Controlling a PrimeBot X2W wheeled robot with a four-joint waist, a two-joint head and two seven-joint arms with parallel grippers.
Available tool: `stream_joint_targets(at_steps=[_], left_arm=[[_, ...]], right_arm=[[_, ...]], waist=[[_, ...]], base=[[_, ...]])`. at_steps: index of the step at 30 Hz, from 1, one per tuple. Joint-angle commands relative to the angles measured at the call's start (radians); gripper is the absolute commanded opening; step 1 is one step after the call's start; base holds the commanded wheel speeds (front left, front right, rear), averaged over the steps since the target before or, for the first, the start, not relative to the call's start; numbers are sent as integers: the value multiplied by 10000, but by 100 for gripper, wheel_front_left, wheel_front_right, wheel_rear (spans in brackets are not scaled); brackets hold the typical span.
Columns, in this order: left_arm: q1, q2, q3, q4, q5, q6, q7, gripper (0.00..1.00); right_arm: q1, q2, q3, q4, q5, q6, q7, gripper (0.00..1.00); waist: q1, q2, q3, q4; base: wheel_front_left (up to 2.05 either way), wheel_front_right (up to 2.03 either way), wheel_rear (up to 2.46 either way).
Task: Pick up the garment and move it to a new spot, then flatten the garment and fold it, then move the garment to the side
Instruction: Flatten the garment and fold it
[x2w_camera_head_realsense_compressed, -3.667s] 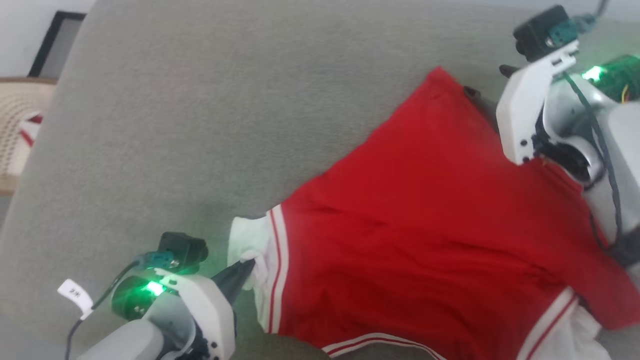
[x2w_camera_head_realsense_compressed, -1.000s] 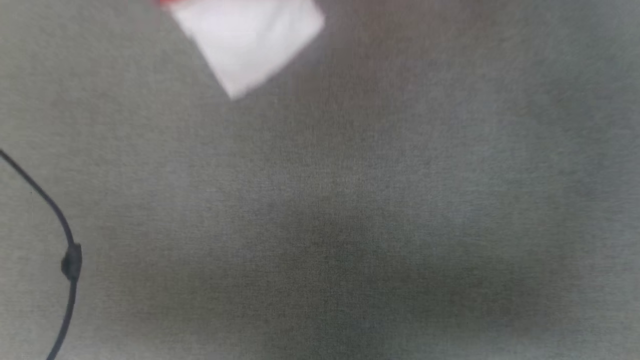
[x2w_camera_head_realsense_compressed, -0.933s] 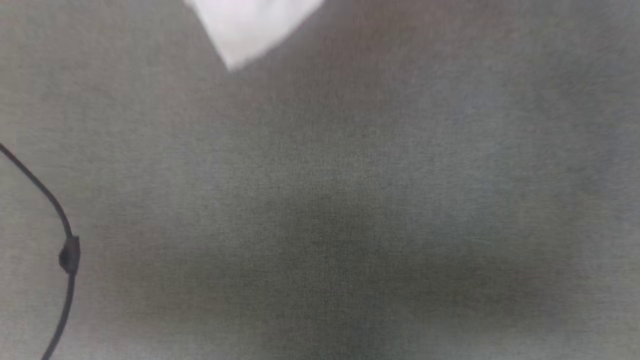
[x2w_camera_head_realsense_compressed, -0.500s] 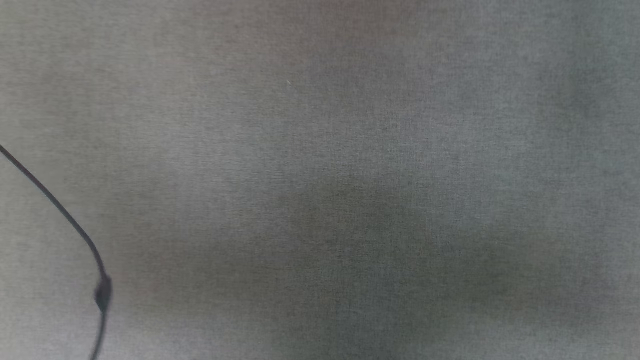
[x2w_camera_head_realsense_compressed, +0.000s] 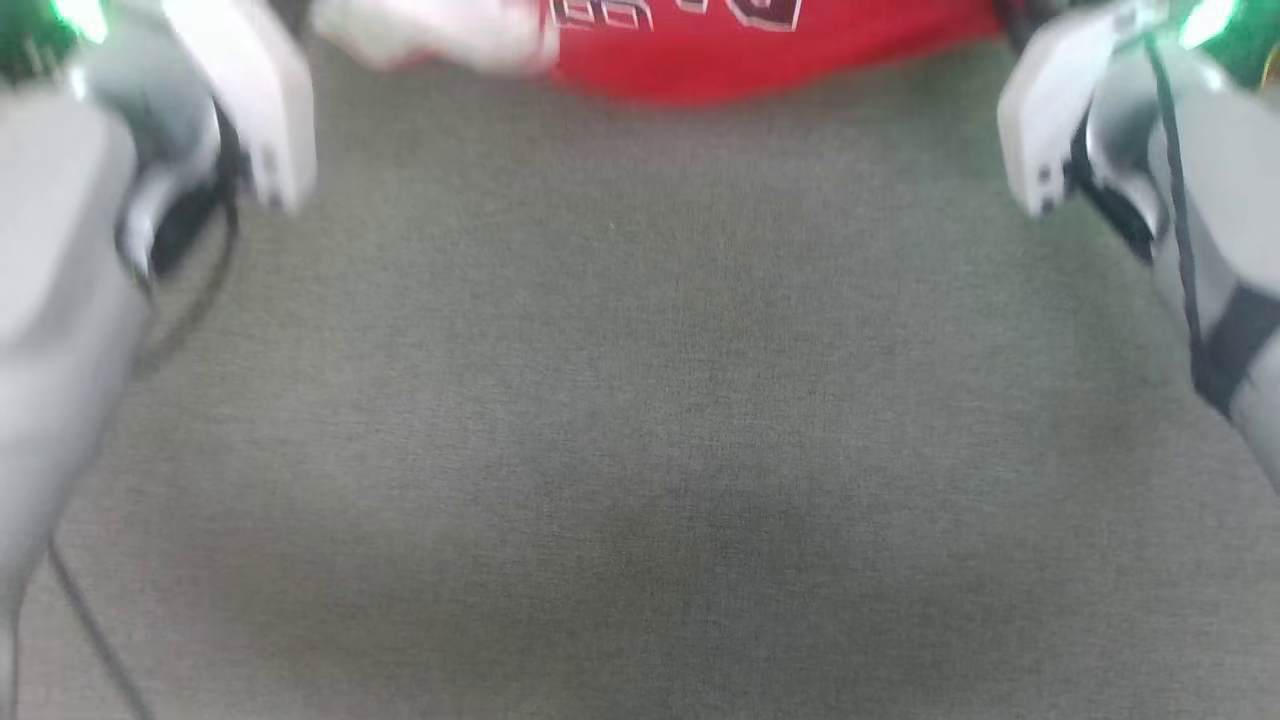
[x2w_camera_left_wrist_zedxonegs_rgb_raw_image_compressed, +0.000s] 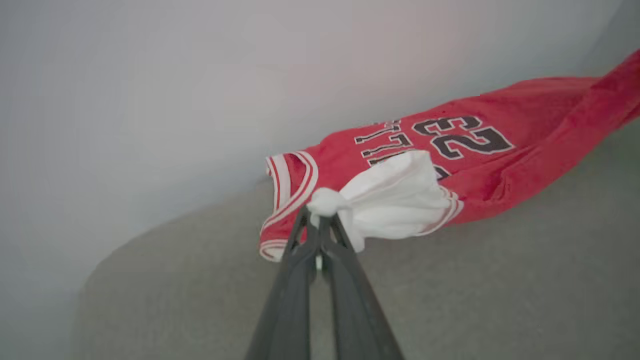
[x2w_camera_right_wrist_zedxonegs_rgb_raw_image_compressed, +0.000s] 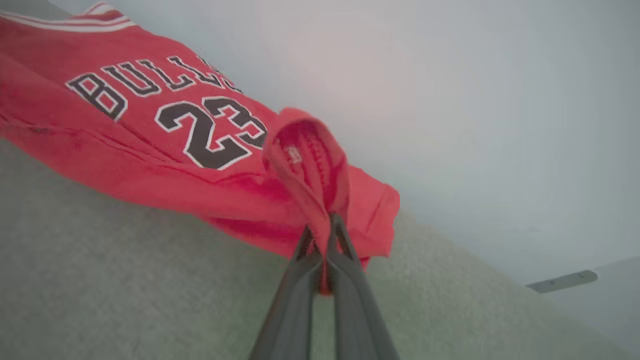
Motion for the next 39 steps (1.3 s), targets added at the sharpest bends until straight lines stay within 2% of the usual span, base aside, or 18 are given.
stream_joint_targets(at_steps=[1, 3, 8, 14, 19, 24, 30, 39], left_arm=[[283, 86, -1, -229, -168, 99, 156, 0], [1199, 419, 40, -1182, -595, 438, 798, 0], [3642, 1443, 132, -3820, -1523, 1703, 1850, 0], [6418, 2477, 141, -6702, -2209, 3311, 2223, 0], [8070, 3100, 118, -8184, -2619, 4243, 2185, 0], [9323, 3536, 44, -8943, -3004, 4890, 2250, 0], [10454, 3792, -52, -9487, -3582, 5534, 2458, 0], [10787, 4112, 134, -9951, -3677, 5779, 2309, 0]], right_arm=[[220, -217, 146, -206, 175, -23, 179, 0], [840, -804, 617, -1171, 1047, -23, 815, 0], [2271, -2454, 1479, -3567, 2711, -21, 2073, 0], [4009, -4090, 1959, -5787, 3995, -21, 2829, 0], [5356, -4952, 2066, -7122, 4743, -21, 3094, 0], [6483, -5575, 2075, -8081, 5029, -21, 3190, 0], [7753, -6154, 2154, -8909, 5332, -20, 3251, 0], [8554, -6397, 1759, -9454, 5566, -18, 2889, 0]], waist=[[0, 0, -298, 30], [0, 0, -509, 59], [0, 0, -949, 47], [0, 0, -1359, 13], [0, 0, -1538, -20], [0, 0, -1624, -109], [0, 0, -1675, -173], [0, 0, -1633, -332]], base=[[0, 0, 0], [0, 0, 0], [0, 0, 0], [0, 0, 0], [0, 0, 0], [0, 0, 0], [0, 0, 0], [0, 0, 0]])
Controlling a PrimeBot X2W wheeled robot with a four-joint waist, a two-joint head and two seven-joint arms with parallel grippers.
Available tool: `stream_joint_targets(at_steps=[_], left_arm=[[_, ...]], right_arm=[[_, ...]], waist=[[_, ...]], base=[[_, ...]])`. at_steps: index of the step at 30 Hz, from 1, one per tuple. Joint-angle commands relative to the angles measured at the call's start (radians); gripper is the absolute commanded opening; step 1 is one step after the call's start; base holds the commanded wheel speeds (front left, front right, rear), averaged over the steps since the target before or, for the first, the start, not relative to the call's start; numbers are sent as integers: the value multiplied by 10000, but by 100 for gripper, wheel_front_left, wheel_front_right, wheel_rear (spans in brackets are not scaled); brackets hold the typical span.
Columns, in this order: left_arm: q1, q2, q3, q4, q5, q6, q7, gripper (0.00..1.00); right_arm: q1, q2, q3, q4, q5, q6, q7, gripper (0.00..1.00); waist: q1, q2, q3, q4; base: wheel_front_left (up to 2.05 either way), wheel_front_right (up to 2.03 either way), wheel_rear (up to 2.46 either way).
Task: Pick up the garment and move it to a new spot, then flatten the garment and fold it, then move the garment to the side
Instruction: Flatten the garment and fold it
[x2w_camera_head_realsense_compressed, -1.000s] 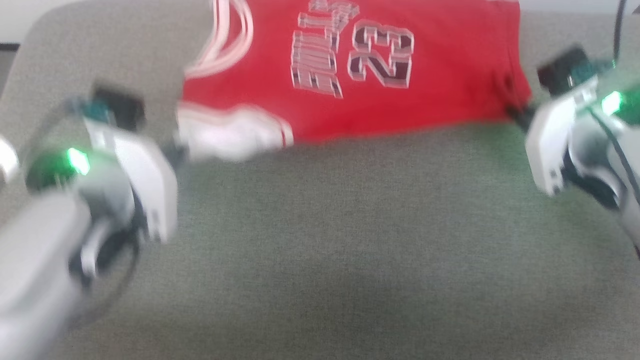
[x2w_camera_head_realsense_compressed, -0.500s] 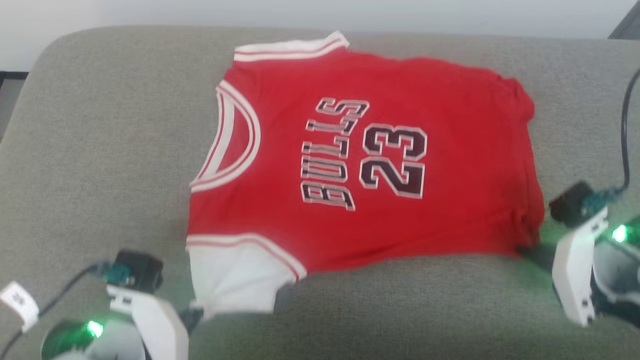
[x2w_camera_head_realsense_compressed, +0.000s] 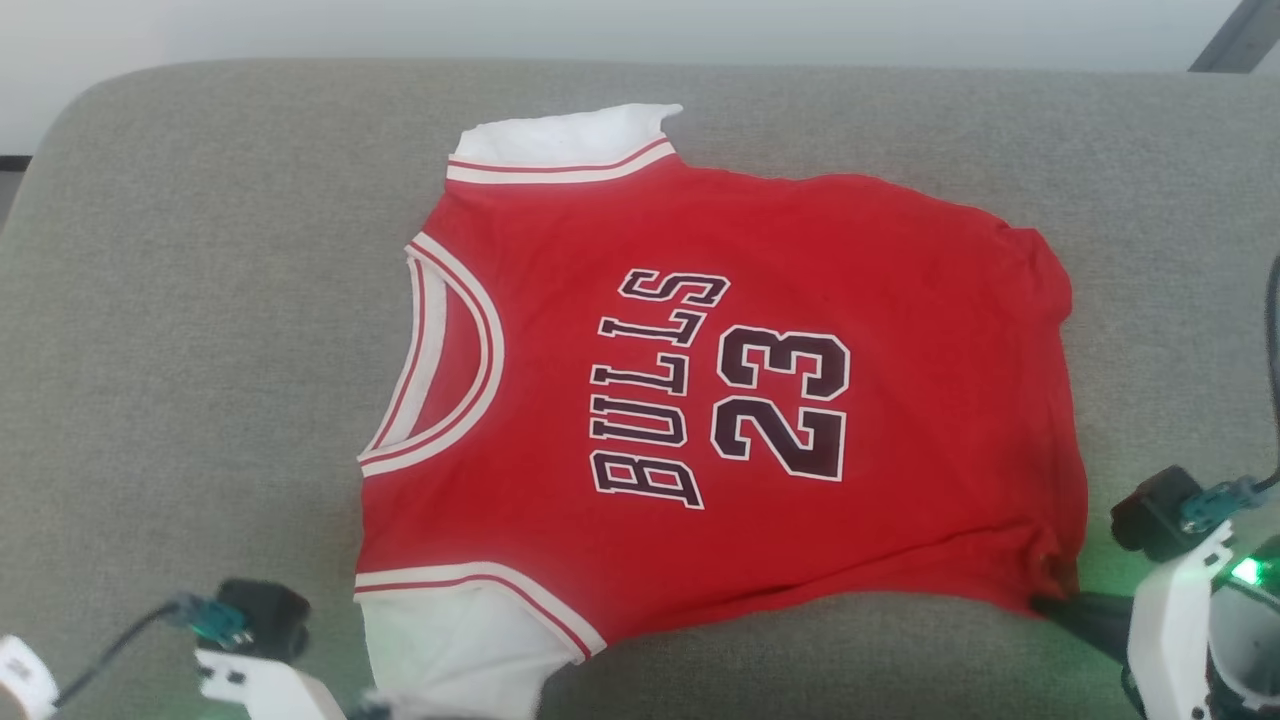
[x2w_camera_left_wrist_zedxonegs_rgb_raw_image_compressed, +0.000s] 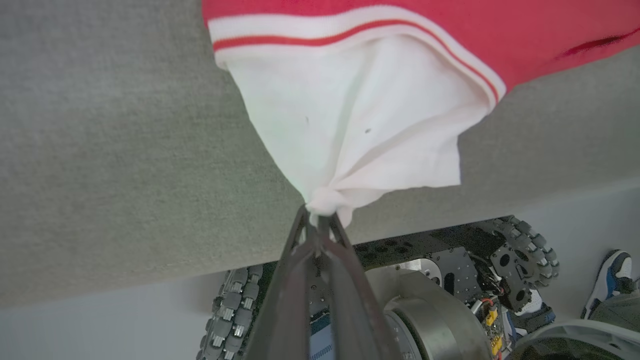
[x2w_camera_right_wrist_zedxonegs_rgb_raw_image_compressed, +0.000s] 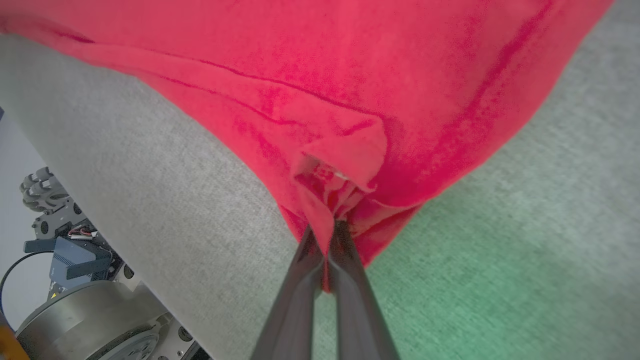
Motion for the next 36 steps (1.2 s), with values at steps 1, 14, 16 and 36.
stream_joint_targets(at_steps=[1, 14, 16, 36], left_arm=[[-140, 136, 127, -76, 83, 69, -59, 0], [-2970, 1378, 1027, 425, 1634, -1388, 146, 0], [-3676, 1203, 949, 930, 1992, -1877, 229, 0], [-8159, -2842, -645, 8508, 2578, -5469, 1038, 0]], right_arm=[[168, -40, -91, 42, 22, -16, -53, 0], [-774, 998, -2331, 774, -1308, -19, 250, 0], [-1055, 1369, -2583, 947, -1570, -19, 480, 0], [-3150, 3959, -2632, 3679, -3453, -19, 1200, 0]], waist=[[0, -1, 1, -33], [0, -1, 142, -434], [0, -1, 235, -480], [0, -1, 1330, -728]], base=[[0, 0, 0], [0, 0, 0], [0, 0, 0], [0, 0, 0]])
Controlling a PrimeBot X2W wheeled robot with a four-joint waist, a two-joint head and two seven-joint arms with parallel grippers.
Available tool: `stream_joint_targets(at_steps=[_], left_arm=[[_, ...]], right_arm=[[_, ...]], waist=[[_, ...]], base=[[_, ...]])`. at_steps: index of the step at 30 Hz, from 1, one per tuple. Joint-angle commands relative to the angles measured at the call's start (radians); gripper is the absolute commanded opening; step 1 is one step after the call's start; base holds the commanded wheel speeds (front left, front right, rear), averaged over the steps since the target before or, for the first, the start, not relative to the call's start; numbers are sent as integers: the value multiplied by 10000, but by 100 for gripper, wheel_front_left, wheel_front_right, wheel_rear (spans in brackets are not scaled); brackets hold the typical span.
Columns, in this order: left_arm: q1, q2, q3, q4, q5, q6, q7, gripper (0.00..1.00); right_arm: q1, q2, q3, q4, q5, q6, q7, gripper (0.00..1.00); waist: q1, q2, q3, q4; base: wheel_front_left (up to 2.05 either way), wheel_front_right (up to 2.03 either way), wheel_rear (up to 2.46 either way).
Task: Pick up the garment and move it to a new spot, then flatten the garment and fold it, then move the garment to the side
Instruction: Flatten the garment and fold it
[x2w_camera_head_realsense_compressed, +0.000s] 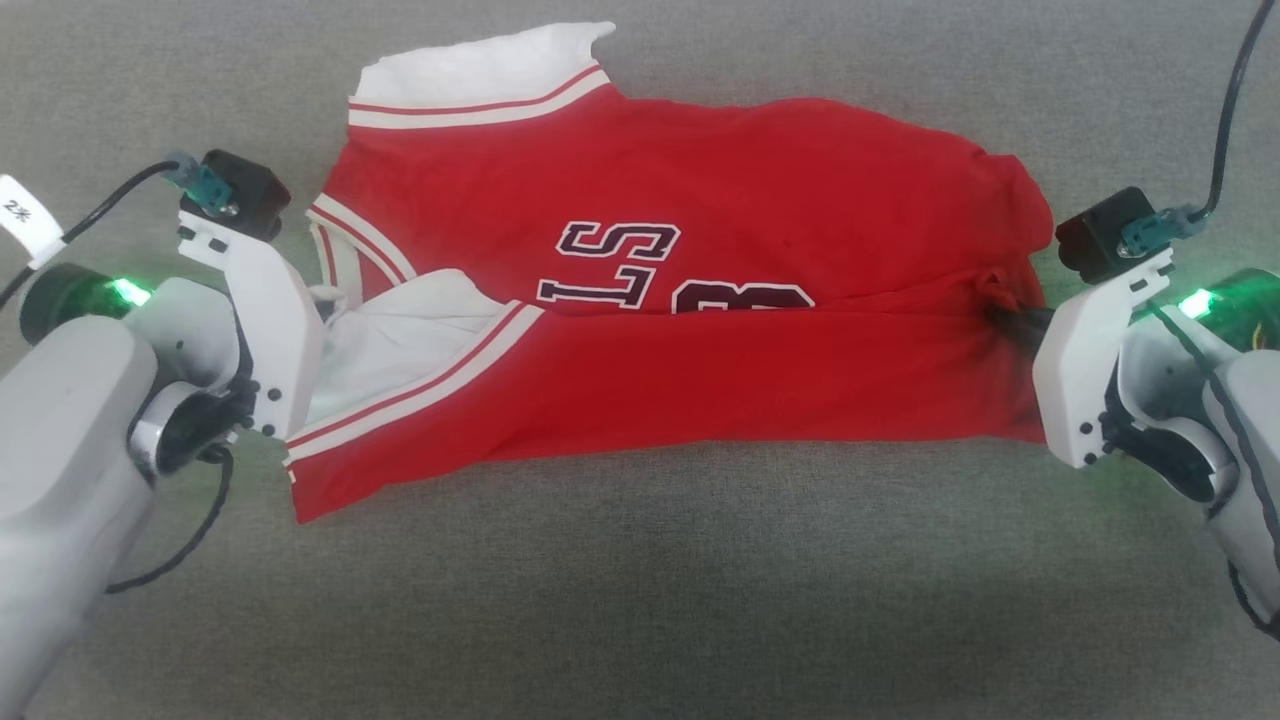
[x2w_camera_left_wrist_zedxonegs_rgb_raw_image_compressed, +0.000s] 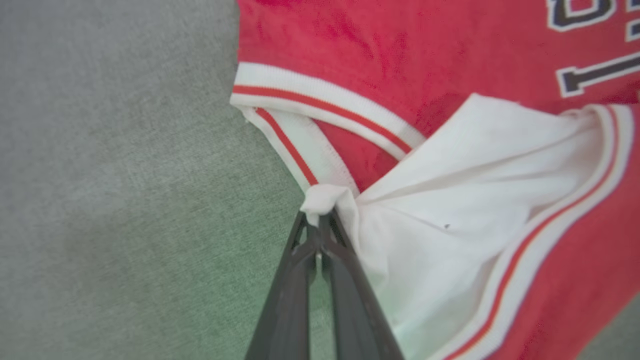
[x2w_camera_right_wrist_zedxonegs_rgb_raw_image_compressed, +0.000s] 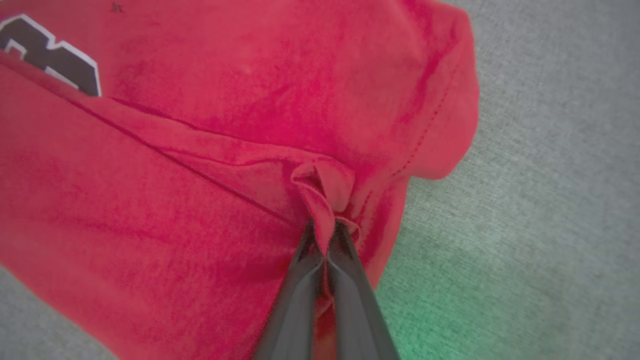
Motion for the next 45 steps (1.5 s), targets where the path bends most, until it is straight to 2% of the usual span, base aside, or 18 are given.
stream_joint_targets(at_steps=[1, 2, 3, 4, 5, 6, 7, 8, 9, 15, 19, 28, 33, 36, 40, 45], left_arm=[[-188, -175, -20, 389, -147, -133, 2, 0], [-261, -264, -28, 647, -211, -190, 76, 0], [-304, -336, -15, 906, -315, -243, 103, 0], [-329, -425, 22, 1116, -421, -277, 127, 0], [-366, -511, 68, 1301, -482, -307, 149, 25], [-388, -559, 97, 1440, -551, -323, 195, 45], [-417, -585, 111, 1558, -621, -335, 248, 72], [-449, -598, 145, 1651, -725, -335, 310, 95], [-484, -607, 165, 1692, -766, -348, 355, 100], [-368, -385, 283, 1396, -977, -129, 570, 100], [-8, -35, 396, 687, -1067, 183, 711, 100], [1387, 999, 755, -1885, -1585, 1383, 997, 100], [2171, 1414, 937, -2934, -1750, 2027, 910, 100], [2548, 1641, 1000, -3424, -1904, 2342, 1004, 100], [2926, 1901, 1031, -3874, -2090, 2753, 1250, 100], [3024, 2121, 1089, -4276, -2102, 2964, 1338, 100]], right_arm=[[46, 127, 146, 258, -4, -23, -13, 0], [-1, 160, 173, 317, 3, -23, -61, 0], [-27, 196, 176, 371, 4, -23, -92, 5], [-45, 227, 166, 421, 13, -23, -111, 20], [-71, 255, 156, 463, 14, -23, -146, 40], [-95, 274, 160, 477, -2, -23, -163, 67], [-99, 273, 142, 459, -22, -23, -249, 99], [-91, 274, 63, 436, -34, -23, -348, 100], [-79, 278, -36, 404, -65, -23, -486, 100], [242, 355, -954, 211, -513, -22, -1439, 100], [660, 594, -2002, 15, -1180, -22, -2314, 100], [2070, 1799, -4750, -1459, -3444, -22, -4327, 100], [2890, 2743, -5995, -2497, -4449, -19, -4704, 100], [3332, 3172, -6387, -3055, -4836, -19, -4738, 100], [3785, 3466, -6704, -3613, -5100, -20, -4642, 100], [4137, 3748, -6909, -3965, -5232, -19, -4483, 100]], waist=[[0, 0, 29, -18], [0, 0, 29, -26], [0, 0, 19, -40], [0, 0, 1, -59], [0, 0, -27, -74], [0, 0, -64, -85], [0, 0, -112, -86], [0, 0, -164, -85], [0, 0, -220, -81], [0, 0, -564, 19], [0, 0, -751, 83], [0, 0, -887, 114], [0, 0, -855, 89], [0, 0, -821, 60], [0, 0, -778, 43], [0, 0, -756, 18]], base=[[0, 0, 0], [0, 0, 0], [0, 0, 0], [0, 0, 0], [0, 0, 0], [0, 0, 0], [0, 0, 0], [0, 0, 0], [0, 0, 0], [0, 0, 0], [0, 0, 0], [0, 0, 0], [0, 0, 0], [0, 0, 0], [0, 0, 0], [0, 0, 0]])
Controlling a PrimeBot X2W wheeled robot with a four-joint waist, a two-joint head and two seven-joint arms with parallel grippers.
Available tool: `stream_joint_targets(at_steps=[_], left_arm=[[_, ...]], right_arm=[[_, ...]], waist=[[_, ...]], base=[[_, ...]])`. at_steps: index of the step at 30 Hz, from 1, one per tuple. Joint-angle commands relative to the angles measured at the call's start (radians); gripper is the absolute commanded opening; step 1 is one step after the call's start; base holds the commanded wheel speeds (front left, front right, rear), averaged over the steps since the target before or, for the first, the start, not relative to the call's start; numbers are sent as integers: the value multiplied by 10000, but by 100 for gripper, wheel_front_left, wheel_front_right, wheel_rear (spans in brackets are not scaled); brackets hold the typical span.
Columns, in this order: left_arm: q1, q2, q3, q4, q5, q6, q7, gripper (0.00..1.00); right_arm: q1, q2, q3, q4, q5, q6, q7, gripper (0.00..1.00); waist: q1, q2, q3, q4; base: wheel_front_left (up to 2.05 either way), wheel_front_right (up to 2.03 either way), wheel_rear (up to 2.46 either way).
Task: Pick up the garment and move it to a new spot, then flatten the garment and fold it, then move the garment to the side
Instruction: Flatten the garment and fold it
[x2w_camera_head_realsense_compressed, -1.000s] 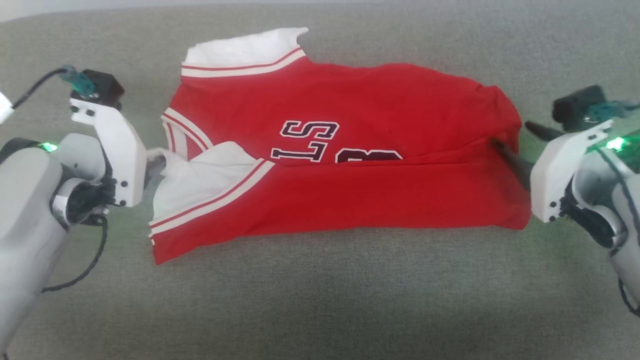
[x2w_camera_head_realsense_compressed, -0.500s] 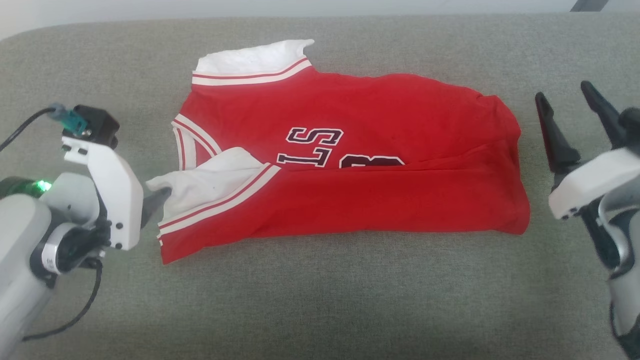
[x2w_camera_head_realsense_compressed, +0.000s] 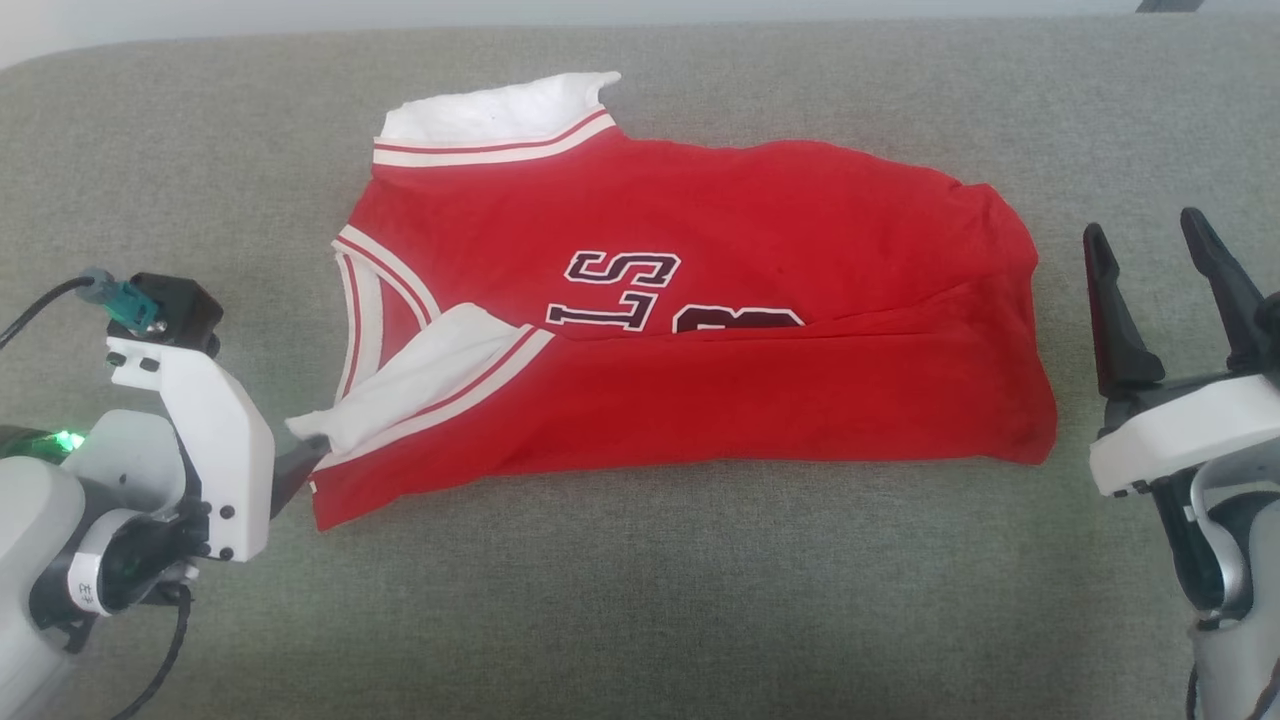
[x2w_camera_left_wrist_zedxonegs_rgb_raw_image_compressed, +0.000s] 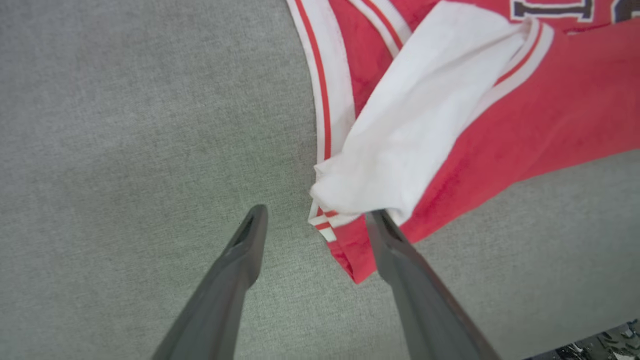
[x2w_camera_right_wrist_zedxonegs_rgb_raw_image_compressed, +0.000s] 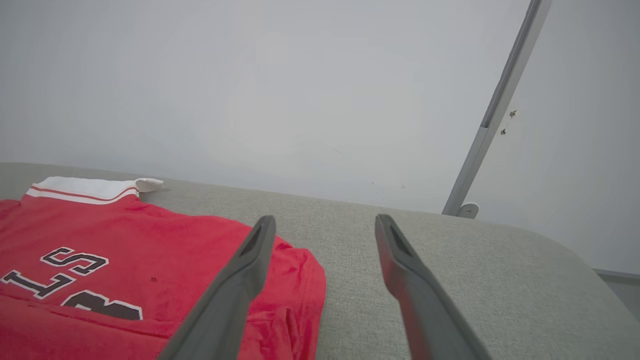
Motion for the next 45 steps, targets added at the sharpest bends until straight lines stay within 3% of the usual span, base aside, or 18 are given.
stream_joint_targets(at_steps=[1, 13, 19, 27, 45], left_arm=[[102, 60, 21, -69, -61, 50, 40, 100], [-501, 544, 111, -538, 501, -225, -12, 100], [-1140, 710, 163, -497, 932, -562, -152, 100], [-1774, 661, 158, -292, 1221, -877, -78, 100], [-1256, 448, -101, -464, 670, -741, 317, 100]], right_arm=[[106, 80, -61, -73, -78, -15, 54, 100], [276, 321, -201, -260, -115, -15, 161, 100], [302, 385, -187, -249, -90, -15, 100, 100], [467, 459, -223, -266, -122, -15, 46, 100], [698, 541, -299, -502, -140, -15, 106, 100]], waist=[[0, 0, -3, -10], [0, 0, -47, -55], [0, 0, -83, -100], [0, 0, -170, -159], [0, 0, -332, -115]], base=[[0, 0, 0], [0, 0, 0], [0, 0, 0], [0, 0, 0], [0, 0, 0]])
